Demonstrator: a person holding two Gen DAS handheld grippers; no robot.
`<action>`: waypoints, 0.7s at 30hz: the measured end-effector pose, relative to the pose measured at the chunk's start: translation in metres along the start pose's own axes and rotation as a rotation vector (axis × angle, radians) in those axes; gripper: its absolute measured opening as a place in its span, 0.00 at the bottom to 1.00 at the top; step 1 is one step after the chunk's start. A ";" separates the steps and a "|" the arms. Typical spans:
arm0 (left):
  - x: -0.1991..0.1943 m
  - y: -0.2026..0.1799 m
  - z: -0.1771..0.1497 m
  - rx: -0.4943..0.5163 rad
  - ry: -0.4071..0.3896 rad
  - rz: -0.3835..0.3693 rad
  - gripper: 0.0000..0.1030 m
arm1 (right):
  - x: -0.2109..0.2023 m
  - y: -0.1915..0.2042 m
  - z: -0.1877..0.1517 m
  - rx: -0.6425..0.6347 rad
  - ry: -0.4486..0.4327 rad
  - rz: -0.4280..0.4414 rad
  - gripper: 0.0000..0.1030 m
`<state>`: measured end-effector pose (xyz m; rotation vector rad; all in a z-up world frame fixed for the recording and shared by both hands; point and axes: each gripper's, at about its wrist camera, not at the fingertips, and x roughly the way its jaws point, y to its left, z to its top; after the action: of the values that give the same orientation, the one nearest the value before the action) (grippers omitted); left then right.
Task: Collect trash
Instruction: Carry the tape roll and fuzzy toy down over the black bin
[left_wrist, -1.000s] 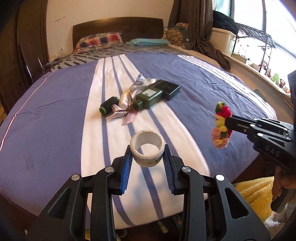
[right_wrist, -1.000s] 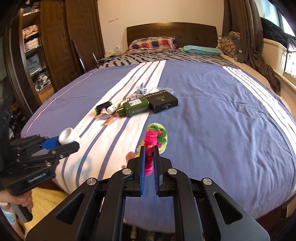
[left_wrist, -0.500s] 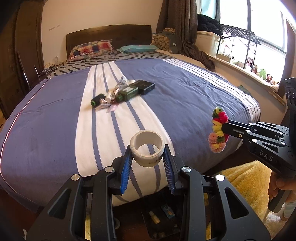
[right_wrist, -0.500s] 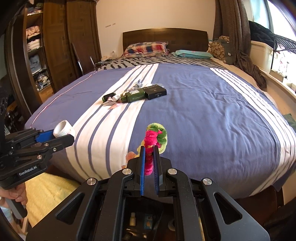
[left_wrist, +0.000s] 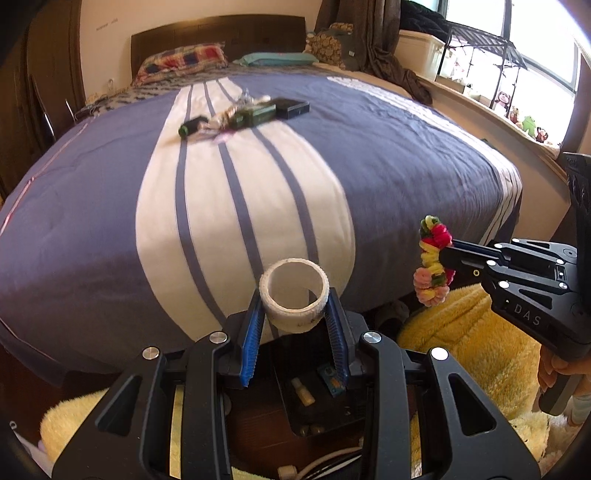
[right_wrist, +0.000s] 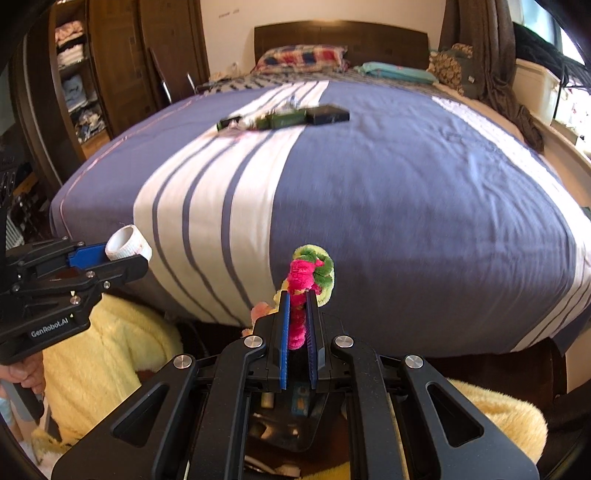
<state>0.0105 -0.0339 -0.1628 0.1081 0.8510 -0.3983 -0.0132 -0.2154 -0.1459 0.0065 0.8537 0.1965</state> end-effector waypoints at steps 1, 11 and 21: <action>0.005 0.002 -0.005 -0.011 0.013 -0.007 0.30 | 0.004 0.000 -0.003 0.000 0.014 0.004 0.09; 0.061 0.007 -0.041 -0.029 0.172 -0.034 0.30 | 0.048 0.002 -0.033 0.022 0.154 0.042 0.09; 0.117 0.020 -0.070 -0.070 0.330 -0.078 0.30 | 0.094 0.003 -0.061 0.050 0.299 0.071 0.09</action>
<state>0.0373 -0.0329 -0.2982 0.0770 1.1962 -0.4299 0.0010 -0.2004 -0.2564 0.0558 1.1578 0.2467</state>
